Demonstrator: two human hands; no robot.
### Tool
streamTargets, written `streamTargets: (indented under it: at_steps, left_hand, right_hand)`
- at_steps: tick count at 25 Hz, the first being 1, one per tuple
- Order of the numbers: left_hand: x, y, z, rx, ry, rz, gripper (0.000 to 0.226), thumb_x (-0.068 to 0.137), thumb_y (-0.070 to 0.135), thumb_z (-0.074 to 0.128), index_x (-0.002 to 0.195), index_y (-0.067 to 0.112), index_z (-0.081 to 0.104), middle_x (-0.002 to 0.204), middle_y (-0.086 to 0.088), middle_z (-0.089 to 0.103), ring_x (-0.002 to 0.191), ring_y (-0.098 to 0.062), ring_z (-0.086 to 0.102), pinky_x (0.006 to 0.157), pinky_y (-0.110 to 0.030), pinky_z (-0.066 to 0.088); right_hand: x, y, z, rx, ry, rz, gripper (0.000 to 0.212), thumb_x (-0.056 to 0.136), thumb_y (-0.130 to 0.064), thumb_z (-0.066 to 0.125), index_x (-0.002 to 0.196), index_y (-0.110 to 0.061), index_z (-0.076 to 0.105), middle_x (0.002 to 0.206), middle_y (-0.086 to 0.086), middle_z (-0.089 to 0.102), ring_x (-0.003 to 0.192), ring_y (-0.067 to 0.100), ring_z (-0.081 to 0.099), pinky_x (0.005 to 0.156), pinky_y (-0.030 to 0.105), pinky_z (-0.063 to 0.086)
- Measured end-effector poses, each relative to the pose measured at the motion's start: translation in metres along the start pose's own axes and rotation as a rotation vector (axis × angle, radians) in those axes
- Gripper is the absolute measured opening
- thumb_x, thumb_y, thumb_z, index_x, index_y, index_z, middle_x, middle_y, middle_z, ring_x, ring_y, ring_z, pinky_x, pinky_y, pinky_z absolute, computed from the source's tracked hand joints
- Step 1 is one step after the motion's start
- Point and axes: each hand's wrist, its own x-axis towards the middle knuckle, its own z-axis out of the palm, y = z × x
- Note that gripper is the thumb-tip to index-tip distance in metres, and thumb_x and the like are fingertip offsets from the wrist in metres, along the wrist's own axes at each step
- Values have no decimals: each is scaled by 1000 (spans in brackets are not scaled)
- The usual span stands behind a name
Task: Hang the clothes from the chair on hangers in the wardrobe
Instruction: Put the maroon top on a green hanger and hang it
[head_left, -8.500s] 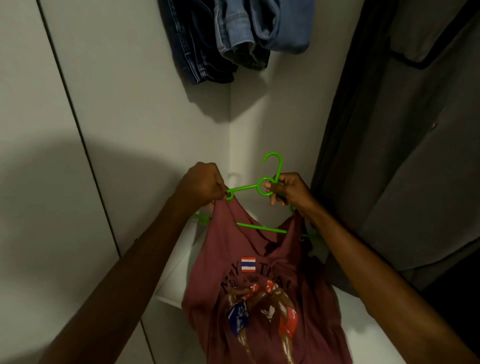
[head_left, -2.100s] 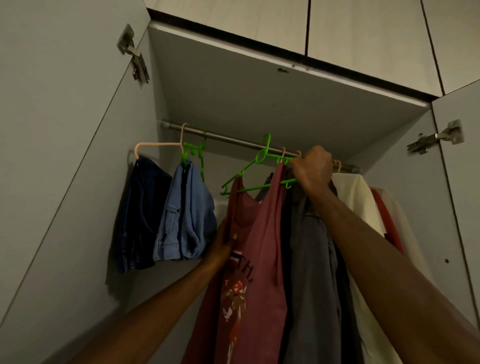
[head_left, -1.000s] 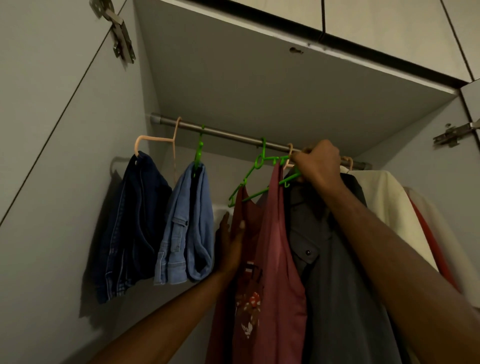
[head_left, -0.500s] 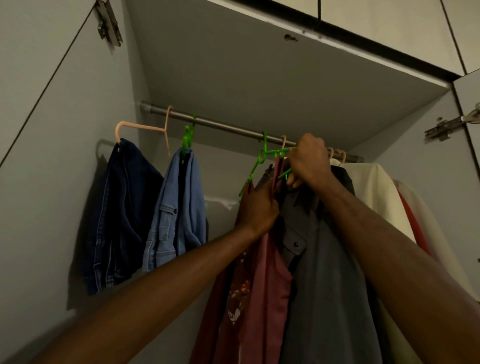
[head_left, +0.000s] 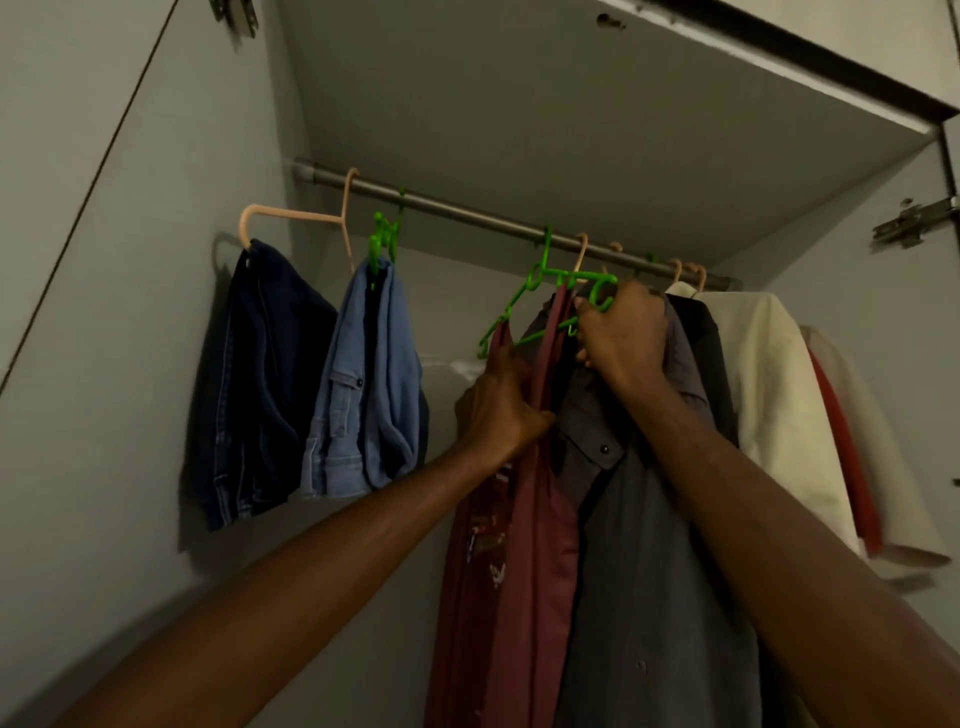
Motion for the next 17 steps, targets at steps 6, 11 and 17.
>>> streamTargets:
  at_steps: [6, 11, 17]
  left_hand:
    - [-29, -8, -2, -37, -94, -101, 71, 88, 47, 63, 148, 18, 36, 124, -9, 68, 104, -34, 67, 74, -34, 48]
    - [-59, -18, 0, -9, -173, -133, 46, 99, 48, 46, 136, 19, 43, 118, -9, 68, 100, -32, 67, 83, -46, 56]
    - [-113, -13, -12, 7, -235, -199, 49, 100, 39, 51, 145, 20, 42, 132, -6, 65, 111, -26, 65, 87, -35, 51]
  right_hand:
    - [-59, 0, 15, -256, -103, -49, 63, 100, -67, 33, 97, -8, 56, 103, 25, 66, 96, 46, 64, 74, 44, 45]
    - [-108, 25, 32, -165, -323, 58, 50, 98, -57, 53, 99, -7, 51, 91, 14, 60, 84, 33, 62, 67, 35, 43]
    - [-159, 39, 21, -58, -515, 113, 32, 84, -28, 64, 104, -4, 57, 97, 12, 66, 82, 31, 66, 64, 33, 52]
